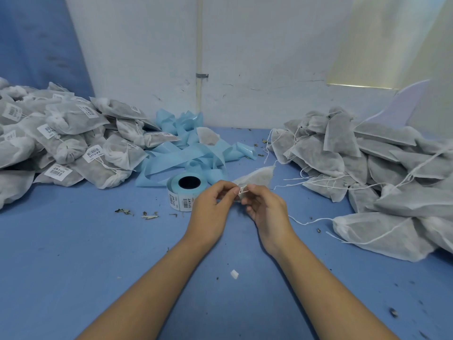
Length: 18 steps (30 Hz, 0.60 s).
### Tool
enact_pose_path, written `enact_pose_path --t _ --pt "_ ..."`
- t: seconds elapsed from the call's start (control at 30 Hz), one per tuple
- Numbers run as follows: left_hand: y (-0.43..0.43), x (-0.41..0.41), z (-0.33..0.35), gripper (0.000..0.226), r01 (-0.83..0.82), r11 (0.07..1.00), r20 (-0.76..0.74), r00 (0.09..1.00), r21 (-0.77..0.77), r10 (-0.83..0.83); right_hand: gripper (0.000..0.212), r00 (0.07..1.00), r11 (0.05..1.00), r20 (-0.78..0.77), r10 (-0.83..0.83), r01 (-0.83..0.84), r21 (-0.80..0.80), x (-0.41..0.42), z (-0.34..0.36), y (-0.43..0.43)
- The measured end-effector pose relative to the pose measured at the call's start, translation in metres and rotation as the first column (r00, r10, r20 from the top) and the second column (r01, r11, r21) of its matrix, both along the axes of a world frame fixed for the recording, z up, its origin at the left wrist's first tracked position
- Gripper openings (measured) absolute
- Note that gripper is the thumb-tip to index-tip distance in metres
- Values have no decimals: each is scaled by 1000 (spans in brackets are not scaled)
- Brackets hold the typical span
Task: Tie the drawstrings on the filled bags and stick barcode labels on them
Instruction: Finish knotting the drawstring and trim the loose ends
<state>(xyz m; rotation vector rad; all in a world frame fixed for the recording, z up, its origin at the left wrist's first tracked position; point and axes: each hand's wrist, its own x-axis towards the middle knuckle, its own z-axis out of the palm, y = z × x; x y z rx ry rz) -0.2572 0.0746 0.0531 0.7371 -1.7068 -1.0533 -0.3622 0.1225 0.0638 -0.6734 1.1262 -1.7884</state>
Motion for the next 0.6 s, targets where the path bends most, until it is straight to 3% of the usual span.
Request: enact_pose_path --t 0.17,0.43,0.6 --pt "-1 0 0 12 -15 1000 26 1000 11 14 19 998 999 48 47 -46 -26 -3 0 0" --pt "-2 -2 -1 9 -72 996 51 996 56 69 15 968 998 249 -26 38 -42 -6 1 -2" --pt "-1 -2 -1 9 -82 996 76 994 37 79 17 955 998 294 -30 44 -40 -7 1 -2"
